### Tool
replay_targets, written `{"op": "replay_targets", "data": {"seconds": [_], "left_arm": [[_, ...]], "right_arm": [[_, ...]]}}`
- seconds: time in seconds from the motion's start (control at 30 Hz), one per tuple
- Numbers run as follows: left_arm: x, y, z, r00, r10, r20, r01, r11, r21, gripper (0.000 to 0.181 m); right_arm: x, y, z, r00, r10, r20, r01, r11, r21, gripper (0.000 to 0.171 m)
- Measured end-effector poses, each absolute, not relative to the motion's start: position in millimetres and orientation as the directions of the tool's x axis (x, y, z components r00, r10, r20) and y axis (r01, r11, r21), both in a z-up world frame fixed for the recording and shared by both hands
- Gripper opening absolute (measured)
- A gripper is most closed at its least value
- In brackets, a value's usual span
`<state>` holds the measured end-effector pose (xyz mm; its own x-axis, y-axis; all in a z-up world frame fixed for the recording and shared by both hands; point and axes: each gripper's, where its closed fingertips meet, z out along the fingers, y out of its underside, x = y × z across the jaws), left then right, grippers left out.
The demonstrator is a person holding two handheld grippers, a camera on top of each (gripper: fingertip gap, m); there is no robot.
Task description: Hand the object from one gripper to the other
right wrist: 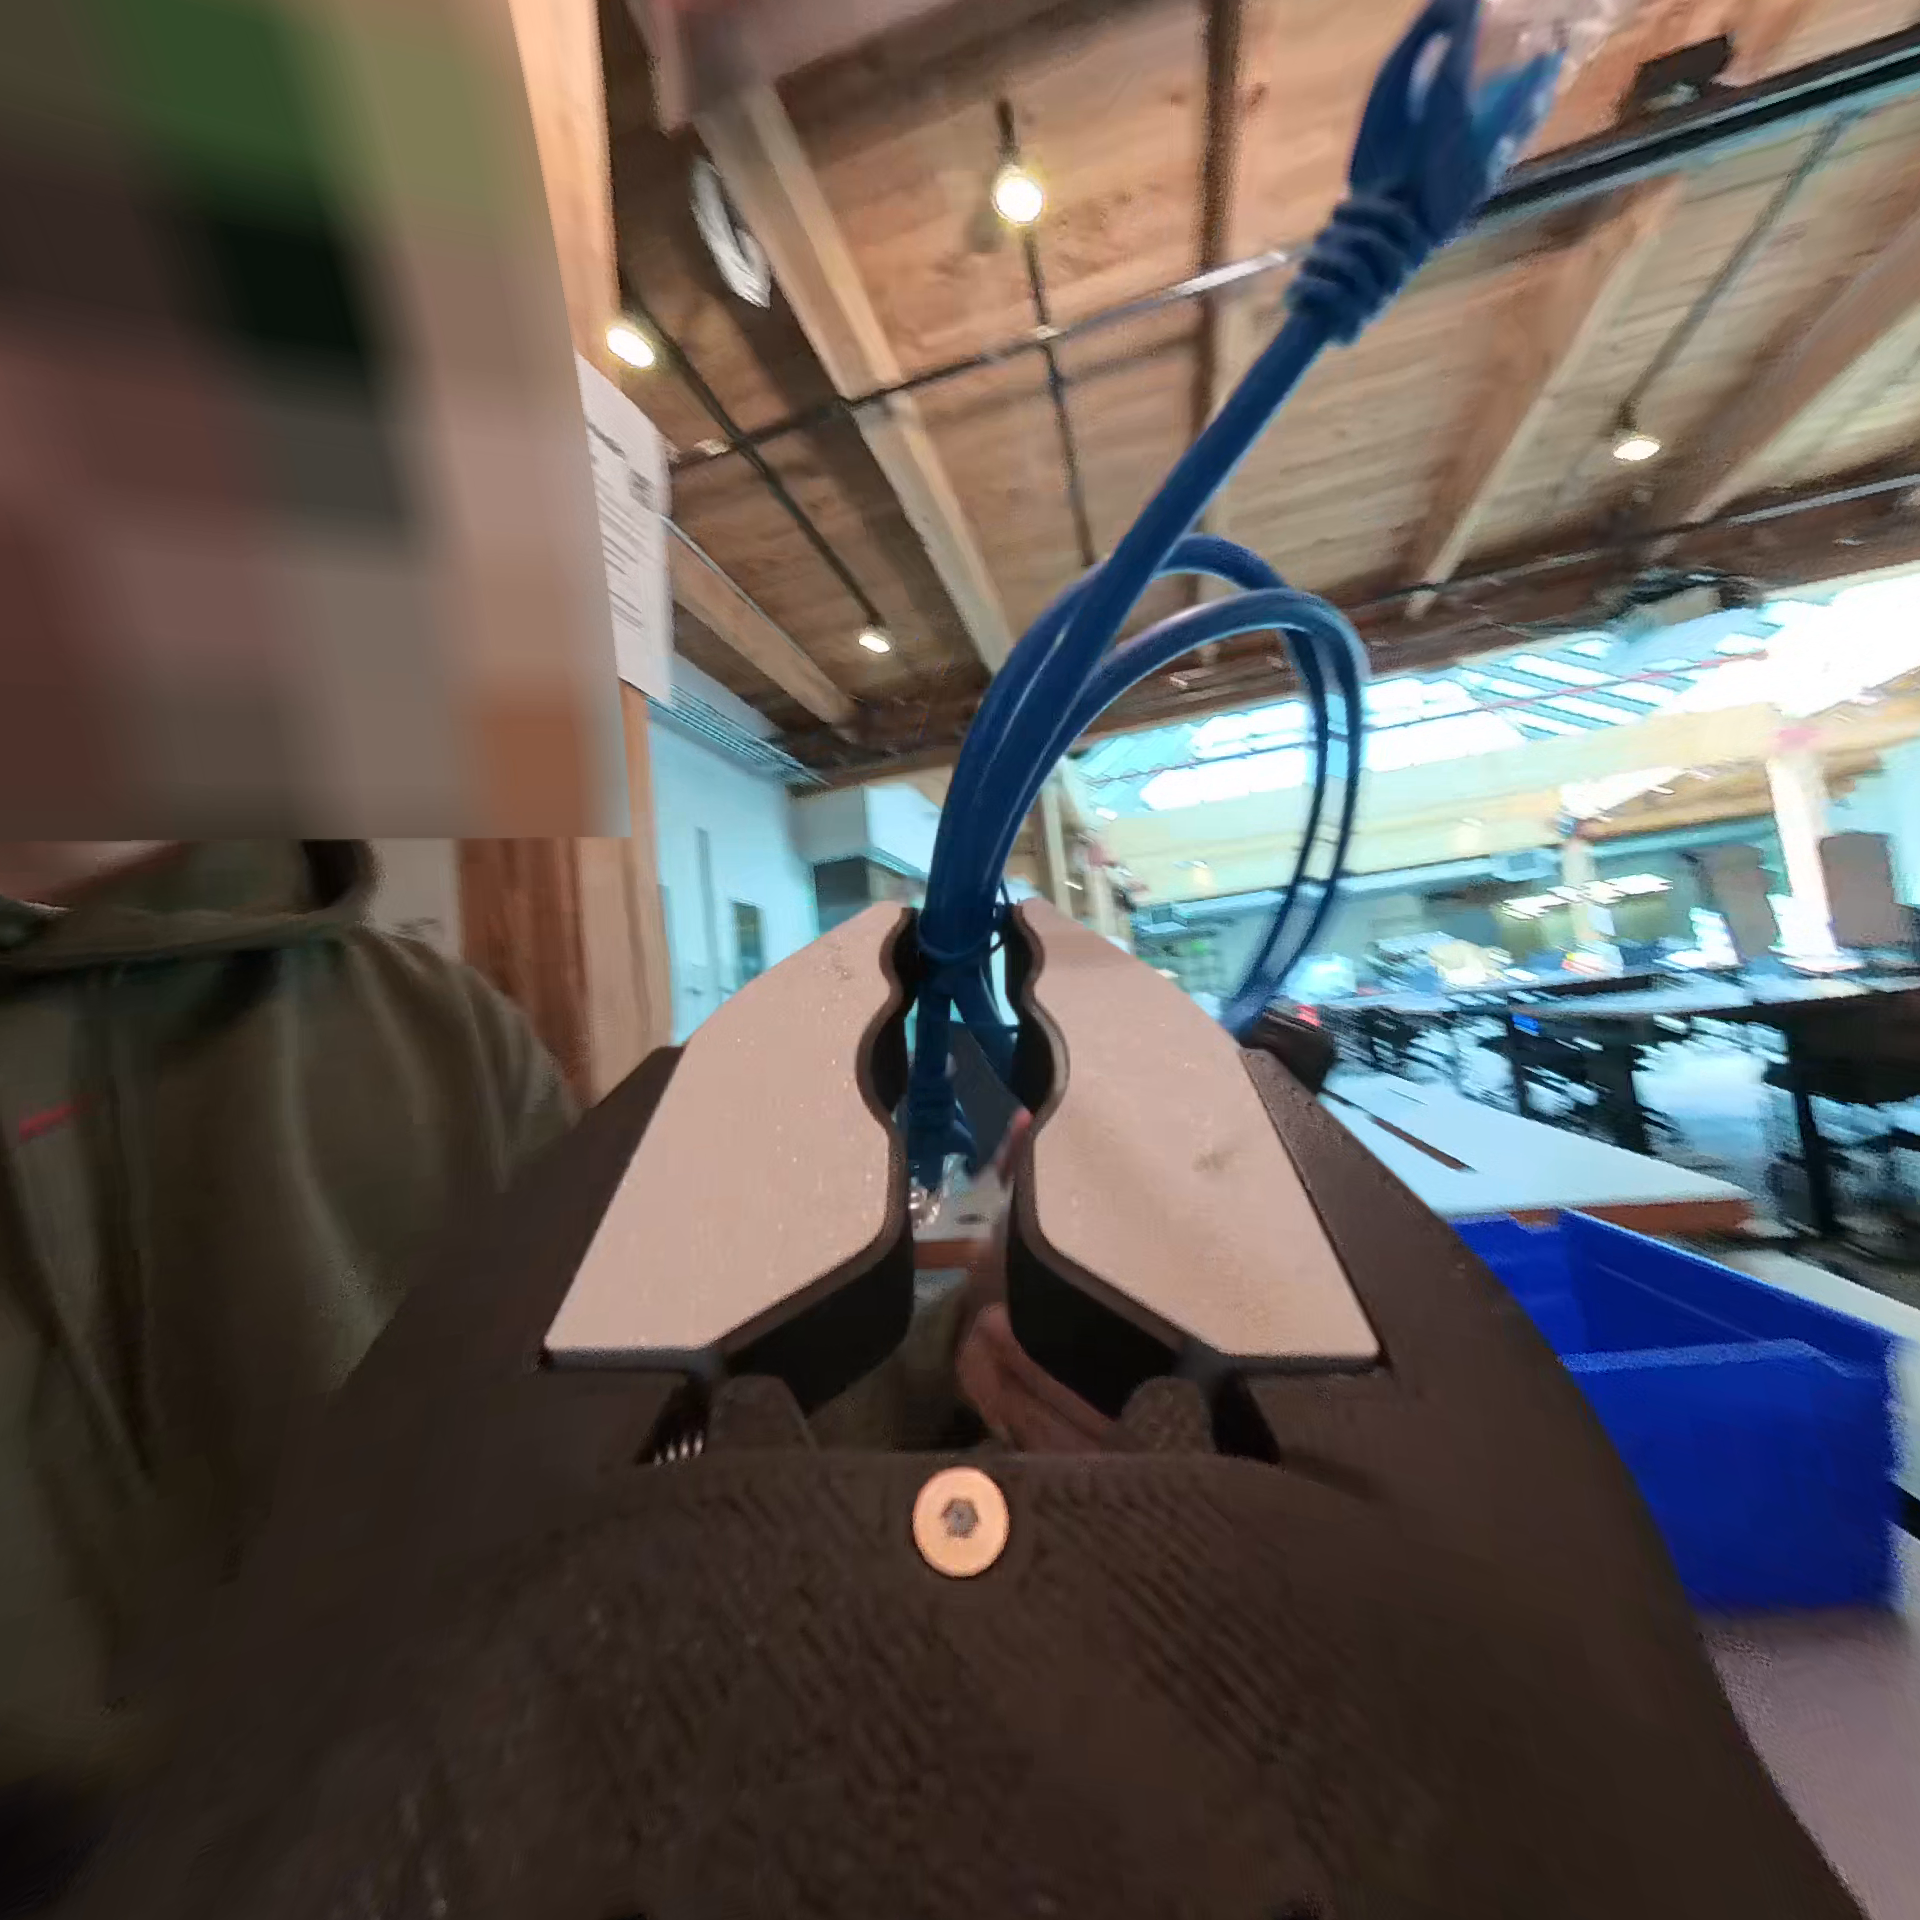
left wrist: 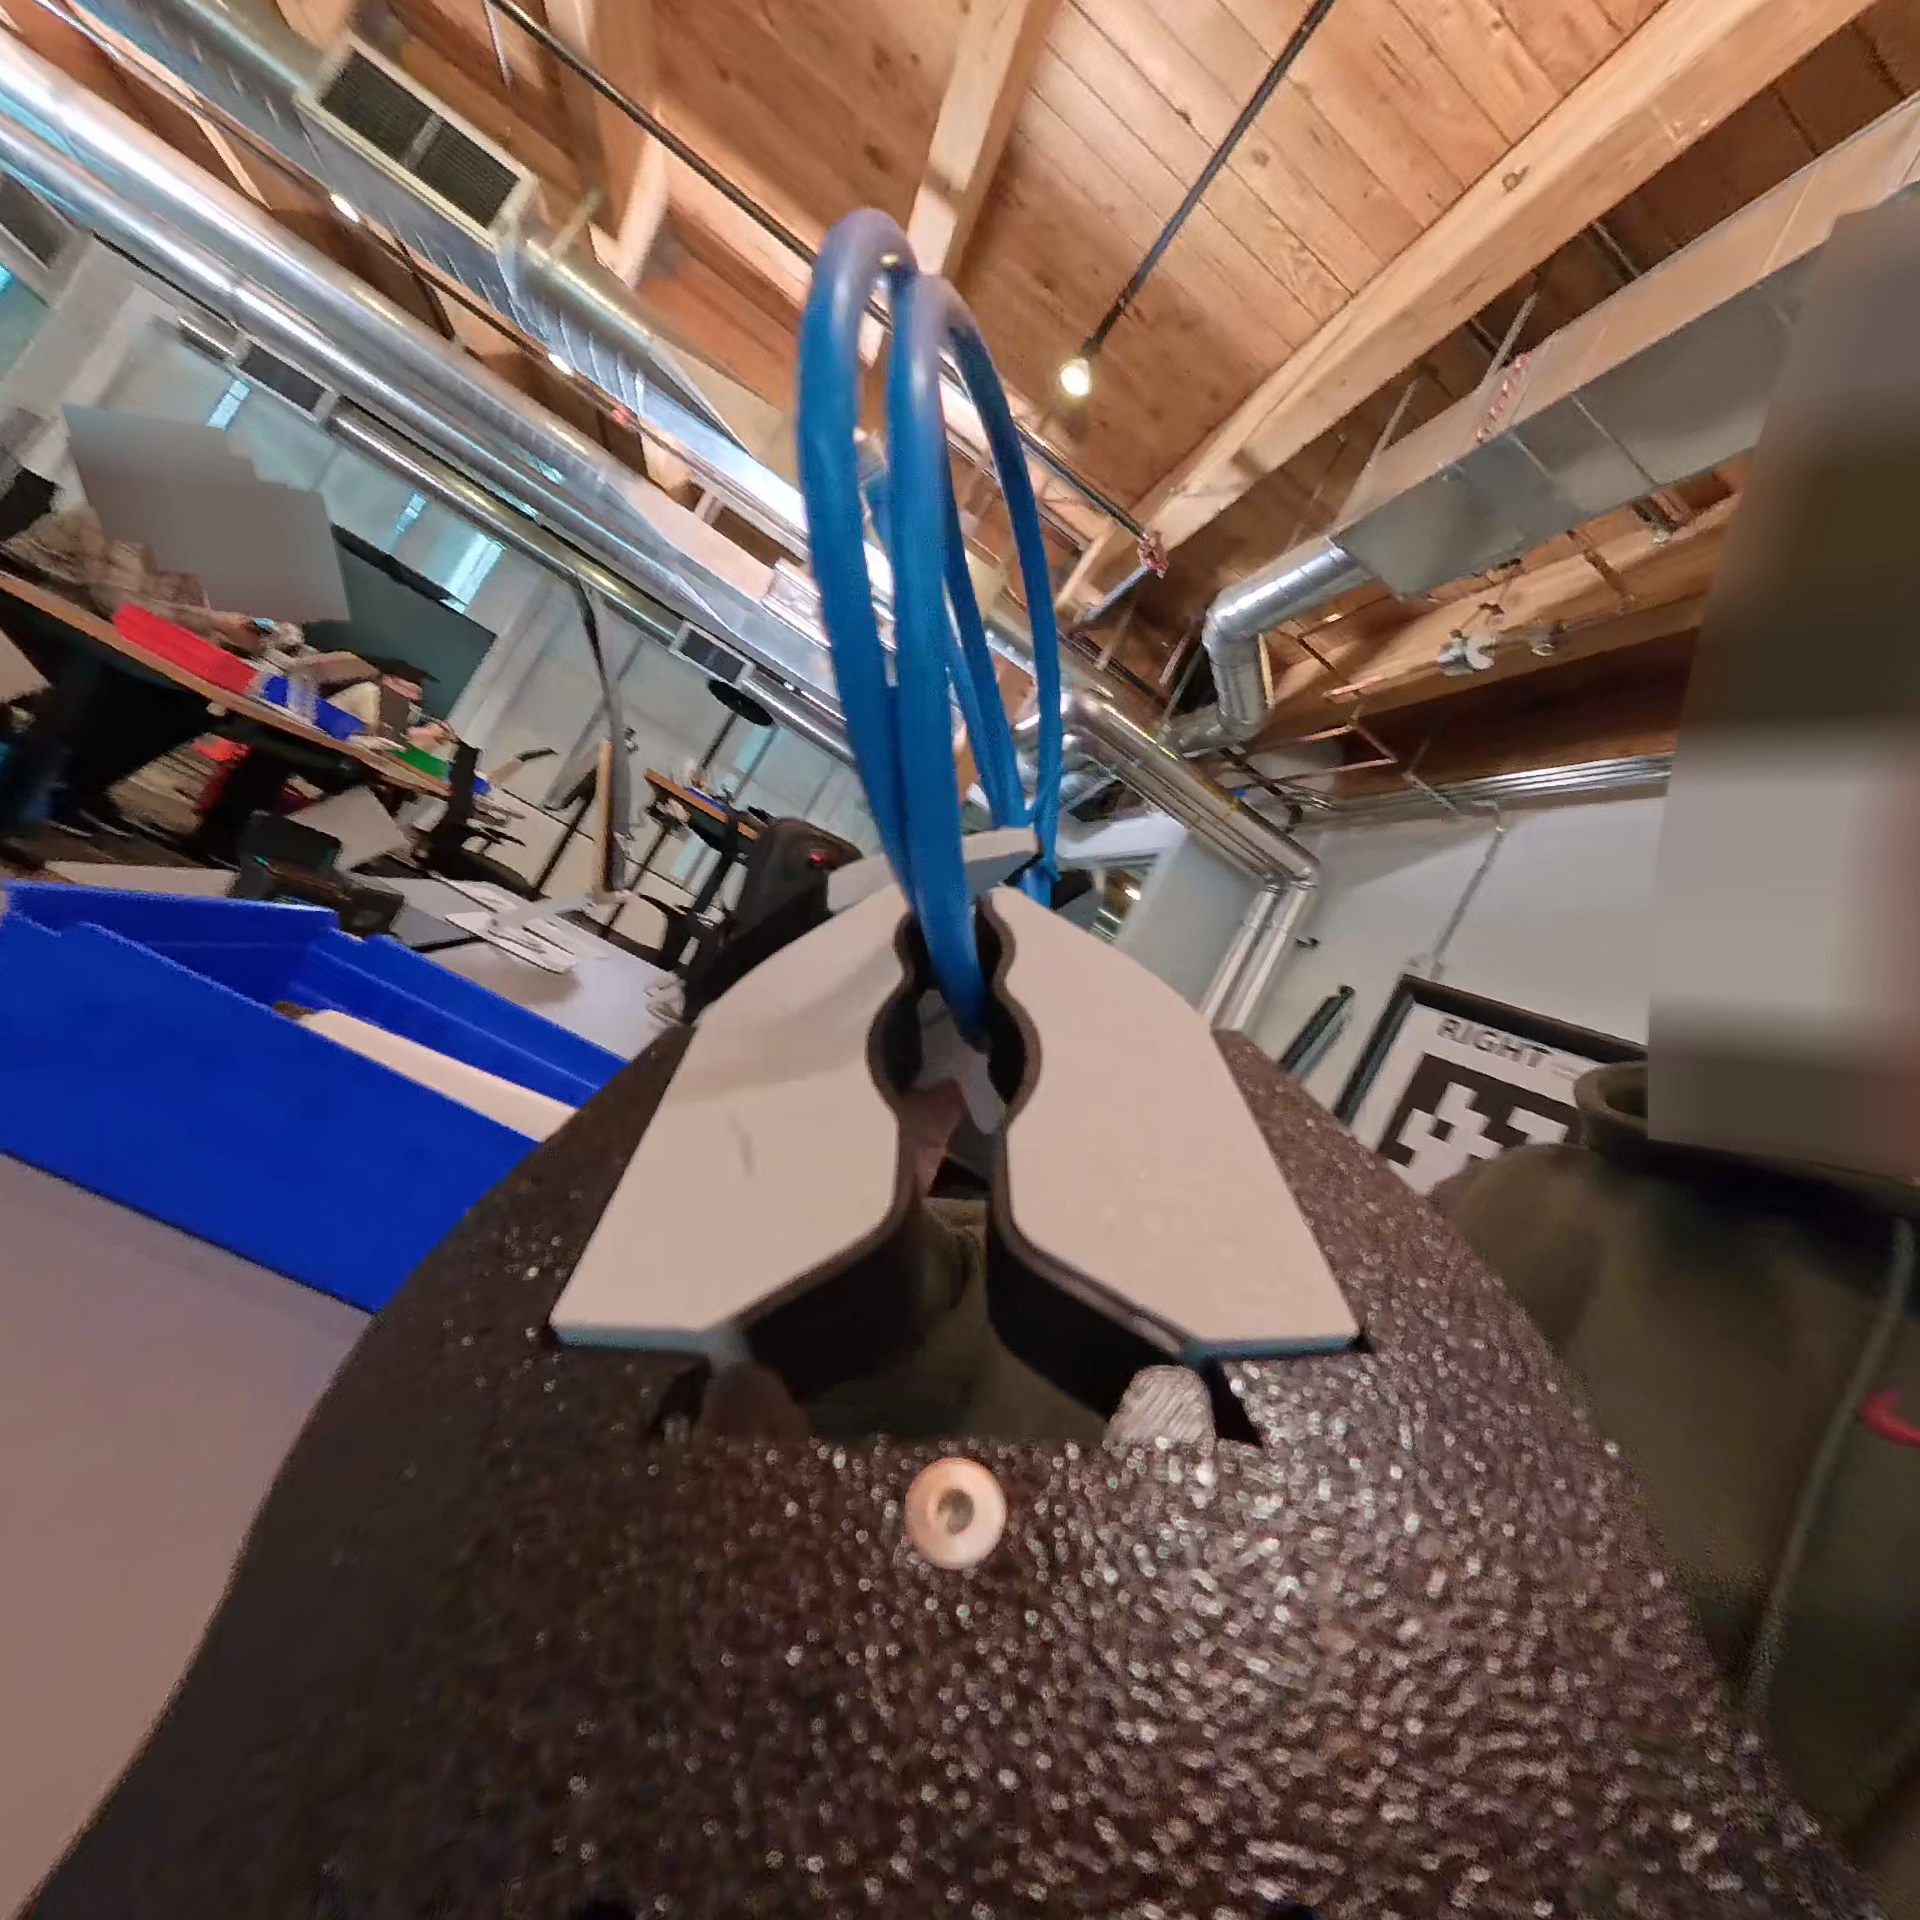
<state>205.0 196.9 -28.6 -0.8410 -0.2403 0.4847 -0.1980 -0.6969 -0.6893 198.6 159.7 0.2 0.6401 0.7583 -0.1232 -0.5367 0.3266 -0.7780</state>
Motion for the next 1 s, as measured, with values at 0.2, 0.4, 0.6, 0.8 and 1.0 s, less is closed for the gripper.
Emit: {"op": "replay_targets", "data": {"seconds": [0.2, 0.4, 0.6, 0.8, 1.0], "left_arm": [[232, 240, -45, -0.55, -0.639, 0.538, -0.032, -0.628, -0.778, 0.005], [238, 275, -66, -0.137, -0.926, 0.352, 0.001, -0.355, -0.935, 0.005], [236, 259, -61, -0.017, -0.989, 0.15, -0.025, -0.15, -0.988, 0.005], [241, 236, -66, -0.034, -0.996, 0.088, -0.062, -0.086, -0.994, 0.005], [241, 238, -68, -0.037, -0.995, 0.091, -0.074, -0.088, -0.993, 0.005]], "right_arm": [[259, 197, -49, 0.972, 0.203, -0.116, -0.167, 0.256, -0.952, 0.05], [276, 214, -70, 0.924, -0.165, 0.345, 0.345, -0.031, -0.938, 0.089], [241, 243, -74, 0.715, -0.211, 0.667, 0.66, -0.112, -0.743, 0.058], [235, 253, -86, 0.662, -0.21, 0.719, 0.706, -0.144, -0.693, 0.02], [233, 256, -91, 0.743, -0.167, 0.648, 0.643, -0.094, -0.76, 0.01]]}}
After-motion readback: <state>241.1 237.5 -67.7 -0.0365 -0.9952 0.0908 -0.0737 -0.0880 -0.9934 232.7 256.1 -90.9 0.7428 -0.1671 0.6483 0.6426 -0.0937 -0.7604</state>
